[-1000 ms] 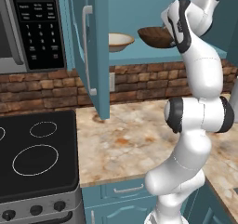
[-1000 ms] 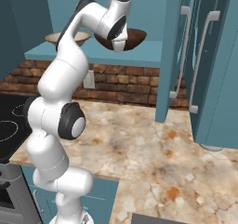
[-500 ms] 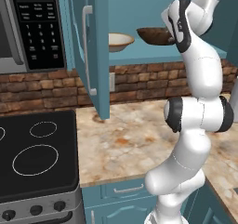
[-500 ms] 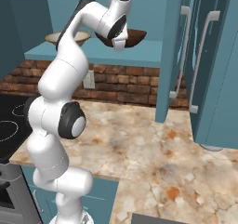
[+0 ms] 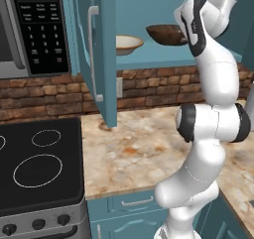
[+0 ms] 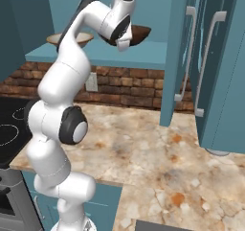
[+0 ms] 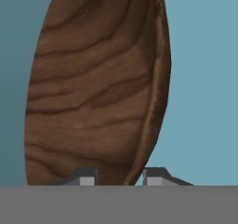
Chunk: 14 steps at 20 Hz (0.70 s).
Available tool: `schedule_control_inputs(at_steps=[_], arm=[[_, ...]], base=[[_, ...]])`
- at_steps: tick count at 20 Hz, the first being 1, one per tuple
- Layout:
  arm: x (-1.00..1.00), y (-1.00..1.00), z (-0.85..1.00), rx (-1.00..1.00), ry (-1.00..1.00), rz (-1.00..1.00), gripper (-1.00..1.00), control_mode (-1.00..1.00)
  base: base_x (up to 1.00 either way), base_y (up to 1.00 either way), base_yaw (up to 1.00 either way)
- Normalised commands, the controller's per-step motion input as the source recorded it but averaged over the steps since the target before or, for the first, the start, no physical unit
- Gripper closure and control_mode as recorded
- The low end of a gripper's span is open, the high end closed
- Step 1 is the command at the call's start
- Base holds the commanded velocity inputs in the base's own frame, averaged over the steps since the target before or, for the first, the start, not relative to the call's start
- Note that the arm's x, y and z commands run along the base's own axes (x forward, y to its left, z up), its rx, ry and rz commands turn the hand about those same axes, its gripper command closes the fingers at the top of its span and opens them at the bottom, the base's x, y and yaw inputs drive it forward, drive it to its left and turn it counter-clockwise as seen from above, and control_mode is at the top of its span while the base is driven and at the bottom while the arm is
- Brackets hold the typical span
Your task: Pick up the bowls from the cabinet and place each bowl in front of a stool on the dining counter.
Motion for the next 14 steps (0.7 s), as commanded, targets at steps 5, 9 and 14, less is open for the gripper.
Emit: schedule_control_inputs(at_steps=[5,9,14], arm=[[-0.58,0.00,-0.03,0.02,-0.48,0.00,1.00,-1.00],[-0.86,0.00,-0.11,0.02,-0.38,-0.02,1.00,-1.00],[-1.00,0.00,-0.10,0.00,-0.08,0.00,1.00,-1.00]], base=[[0.00,0.00,0.00],[0.00,0.00,0.00],[0.00,0.00,0.00]])
